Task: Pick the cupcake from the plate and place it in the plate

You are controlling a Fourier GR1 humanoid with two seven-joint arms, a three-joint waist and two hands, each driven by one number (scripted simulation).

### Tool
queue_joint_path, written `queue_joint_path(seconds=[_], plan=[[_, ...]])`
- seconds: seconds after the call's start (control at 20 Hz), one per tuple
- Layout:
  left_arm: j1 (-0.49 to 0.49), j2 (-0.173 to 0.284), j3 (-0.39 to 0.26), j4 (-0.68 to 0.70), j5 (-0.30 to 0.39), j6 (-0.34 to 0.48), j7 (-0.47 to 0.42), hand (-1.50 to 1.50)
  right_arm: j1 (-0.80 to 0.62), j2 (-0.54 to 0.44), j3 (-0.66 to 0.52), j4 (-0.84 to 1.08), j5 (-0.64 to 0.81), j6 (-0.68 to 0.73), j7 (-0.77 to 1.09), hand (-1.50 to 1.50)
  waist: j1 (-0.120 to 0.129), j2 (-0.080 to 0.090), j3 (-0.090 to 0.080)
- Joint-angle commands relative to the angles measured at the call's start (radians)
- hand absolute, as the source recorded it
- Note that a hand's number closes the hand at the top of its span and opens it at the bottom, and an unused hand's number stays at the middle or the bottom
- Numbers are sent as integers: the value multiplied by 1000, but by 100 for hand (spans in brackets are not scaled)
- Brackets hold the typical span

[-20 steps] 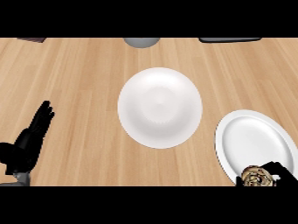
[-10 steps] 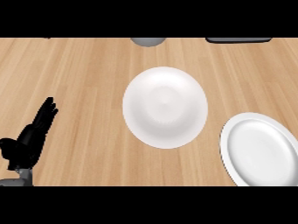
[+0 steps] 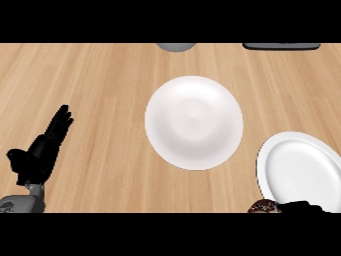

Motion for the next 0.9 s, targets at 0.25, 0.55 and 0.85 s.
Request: queue_joint_path(seconds=[0.25, 0.55, 0.85], plan=[[-9, -42, -22, 27, -45, 19, -31, 0, -514, 12, -134, 251, -233, 137, 227, 150, 14, 4, 2], [-21, -2, 13, 25, -7, -42, -17, 0, -697, 12, -226, 582, -371, -52, 235, 150, 21, 4, 3], [-19, -36, 11, 45, -28, -14, -37, 0, -909, 12, -354, 820, -503, -131, 183, 150, 23, 5, 3]])
